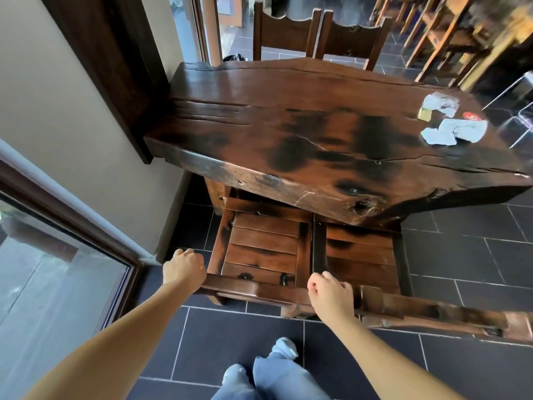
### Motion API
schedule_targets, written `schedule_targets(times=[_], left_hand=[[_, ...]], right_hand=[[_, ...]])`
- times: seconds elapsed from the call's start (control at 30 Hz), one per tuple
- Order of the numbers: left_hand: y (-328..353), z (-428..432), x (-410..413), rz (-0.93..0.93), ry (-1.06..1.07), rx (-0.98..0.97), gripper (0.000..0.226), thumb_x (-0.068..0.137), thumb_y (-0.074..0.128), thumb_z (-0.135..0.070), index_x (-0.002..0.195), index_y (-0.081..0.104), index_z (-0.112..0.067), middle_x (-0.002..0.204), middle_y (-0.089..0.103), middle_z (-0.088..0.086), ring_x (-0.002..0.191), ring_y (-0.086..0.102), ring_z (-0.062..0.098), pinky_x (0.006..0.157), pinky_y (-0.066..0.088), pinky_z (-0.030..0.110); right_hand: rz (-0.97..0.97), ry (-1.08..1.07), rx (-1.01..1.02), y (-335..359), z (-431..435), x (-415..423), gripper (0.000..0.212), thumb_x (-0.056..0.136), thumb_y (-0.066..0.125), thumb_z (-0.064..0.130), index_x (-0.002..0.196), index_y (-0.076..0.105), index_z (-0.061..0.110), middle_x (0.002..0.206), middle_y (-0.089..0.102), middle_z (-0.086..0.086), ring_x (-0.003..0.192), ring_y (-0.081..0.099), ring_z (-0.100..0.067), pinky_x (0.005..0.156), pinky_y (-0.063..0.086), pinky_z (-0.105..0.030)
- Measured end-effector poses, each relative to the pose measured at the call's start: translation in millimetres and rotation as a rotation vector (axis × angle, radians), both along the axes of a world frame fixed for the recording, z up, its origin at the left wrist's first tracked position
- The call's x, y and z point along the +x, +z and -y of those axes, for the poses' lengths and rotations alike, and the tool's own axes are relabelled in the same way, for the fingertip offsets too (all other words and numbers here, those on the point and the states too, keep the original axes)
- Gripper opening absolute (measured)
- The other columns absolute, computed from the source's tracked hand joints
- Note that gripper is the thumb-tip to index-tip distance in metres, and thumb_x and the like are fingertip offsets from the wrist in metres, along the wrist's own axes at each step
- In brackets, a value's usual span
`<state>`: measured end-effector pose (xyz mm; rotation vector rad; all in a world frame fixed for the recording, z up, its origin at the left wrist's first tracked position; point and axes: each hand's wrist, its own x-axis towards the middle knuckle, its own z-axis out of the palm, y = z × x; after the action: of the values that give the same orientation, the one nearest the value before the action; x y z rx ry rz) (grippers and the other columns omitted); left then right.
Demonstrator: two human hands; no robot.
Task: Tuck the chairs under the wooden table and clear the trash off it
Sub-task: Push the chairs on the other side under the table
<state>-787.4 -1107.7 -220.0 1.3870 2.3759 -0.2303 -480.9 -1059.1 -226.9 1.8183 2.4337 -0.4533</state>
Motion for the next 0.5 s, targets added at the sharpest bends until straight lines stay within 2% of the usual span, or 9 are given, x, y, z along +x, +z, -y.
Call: schedule_targets(times=[0.1,0.17,0.23,0.37,0.43,0.5], left_hand=[[-2,0,-3,-0.006,-0.002,0.031,0.027,0.089,0.045,-0.025,0.102,0.069,-0.023,0.108,0.061,-0.001,0.111,0.050,0.022,0.082,0.043,0.035],[-13,6,-4,0.014,0.068,0.170,0.022,0.086,0.050,-0.025,0.089,0.071,-0.021,0.093,0.061,-0.001,0.099,0.053,0.024,0.071,0.041,0.033],[-20,12,-5,0.003,0.089,0.294,0.014,0.083,0.057,-0.024,0.079,0.070,-0.021,0.081,0.061,-0.002,0.088,0.055,0.025,0.060,0.038,0.031],[-26,7,-11,0.027,-0.014,0.288,0.010,0.081,0.062,-0.023,0.073,0.067,-0.022,0.075,0.059,-0.004,0.080,0.056,0.023,0.054,0.038,0.029],[-24,4,-7,0.037,-0.014,0.310,0.012,0.081,0.064,-0.026,0.069,0.066,-0.022,0.072,0.056,-0.005,0.079,0.056,0.020,0.051,0.036,0.027],[-22,-1,-3,0.052,-0.001,0.297,0.015,0.082,0.063,-0.028,0.068,0.065,-0.023,0.071,0.054,-0.006,0.080,0.056,0.018,0.051,0.037,0.027]], right_hand=[[0.014,-0.064,0.051,-3,-3,-5,0.010,0.084,0.064,0.019,0.075,0.064,0.022,0.066,0.056,0.006,0.056,0.057,-0.019,0.052,0.027,-0.024],[0.026,-0.094,0.102,-11,-3,-4,0.014,0.076,0.073,0.017,0.068,0.063,0.022,0.059,0.059,0.004,0.045,0.056,-0.017,0.044,0.031,-0.020],[0.003,-0.075,0.124,-16,-4,-6,0.013,0.075,0.075,0.016,0.070,0.064,0.023,0.060,0.062,0.005,0.044,0.057,-0.015,0.041,0.035,-0.018],[0.025,-0.081,0.111,-20,-12,-4,0.014,0.078,0.073,0.017,0.073,0.065,0.028,0.064,0.063,0.007,0.047,0.060,-0.016,0.038,0.041,-0.020],[0.048,-0.069,0.110,-19,-20,-4,0.016,0.077,0.075,0.018,0.073,0.065,0.029,0.064,0.063,0.007,0.047,0.061,-0.016,0.037,0.039,-0.019],[0.064,-0.073,0.126,-19,-28,0,0.017,0.076,0.076,0.018,0.072,0.066,0.031,0.063,0.063,0.008,0.046,0.061,-0.016,0.038,0.030,-0.017]])
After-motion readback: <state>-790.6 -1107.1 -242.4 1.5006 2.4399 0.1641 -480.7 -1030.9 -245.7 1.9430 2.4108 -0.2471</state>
